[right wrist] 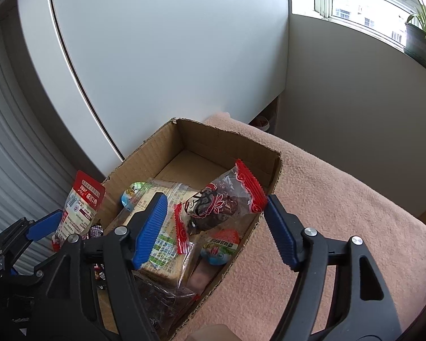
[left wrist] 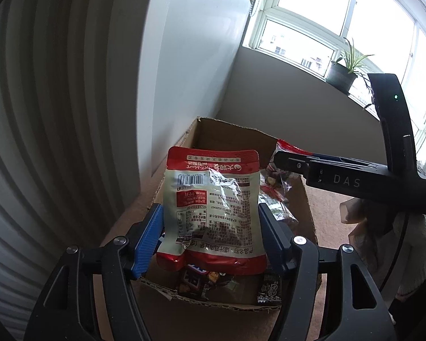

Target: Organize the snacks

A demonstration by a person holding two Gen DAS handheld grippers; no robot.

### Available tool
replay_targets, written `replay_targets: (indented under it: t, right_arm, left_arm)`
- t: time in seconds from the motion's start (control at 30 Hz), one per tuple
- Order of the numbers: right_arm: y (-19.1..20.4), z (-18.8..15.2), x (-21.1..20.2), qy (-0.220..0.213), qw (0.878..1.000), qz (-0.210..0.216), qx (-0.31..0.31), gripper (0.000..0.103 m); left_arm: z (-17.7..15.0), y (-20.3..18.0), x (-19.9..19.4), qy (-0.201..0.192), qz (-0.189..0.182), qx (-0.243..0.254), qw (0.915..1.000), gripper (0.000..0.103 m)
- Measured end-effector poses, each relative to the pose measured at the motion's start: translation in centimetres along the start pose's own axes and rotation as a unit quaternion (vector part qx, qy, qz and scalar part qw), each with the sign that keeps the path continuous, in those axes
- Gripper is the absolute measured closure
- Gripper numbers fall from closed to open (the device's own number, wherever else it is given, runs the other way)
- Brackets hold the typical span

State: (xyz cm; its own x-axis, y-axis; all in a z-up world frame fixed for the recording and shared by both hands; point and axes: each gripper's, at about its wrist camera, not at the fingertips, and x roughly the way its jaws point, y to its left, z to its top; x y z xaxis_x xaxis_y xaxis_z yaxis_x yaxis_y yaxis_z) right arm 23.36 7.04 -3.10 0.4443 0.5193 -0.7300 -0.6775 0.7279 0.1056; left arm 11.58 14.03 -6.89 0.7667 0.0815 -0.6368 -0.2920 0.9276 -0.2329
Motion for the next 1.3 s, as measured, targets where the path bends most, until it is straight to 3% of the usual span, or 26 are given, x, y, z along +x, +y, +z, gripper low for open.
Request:
replay_targets:
  t: [0.1,0.43,0.53,1.3]
  right_arm:
    - [0.2,-0.2,-0.8,-0.008,1.0,-0.001,-0.001,0.02]
    - [-0.1,-0.9,-3.8,-0.023,1.0,-0.005,0.003,0.019]
    - [-0.3,-1.5,-4.8,-0.03,1.0,-0.005,0.006,0.013]
    - [-1.0,-8.9,-13.0,-0.074,0.997,-0.011,0.031,0.012]
  left_arm:
    - [0.1,0.0,-0.1,0.0,0.002,0.0,1.0,0.036]
    - [0.0,-0.3,-1.6,-0.01,0.009,0.002,0.9999,0.031]
    - [-0.1,-0.6,-2.2,-0.013,0.01,0.006,0.9998,0.031]
    - [-1.9,-3.2,-7.1,-0.037,0.038,0.031,0.9981,0.027]
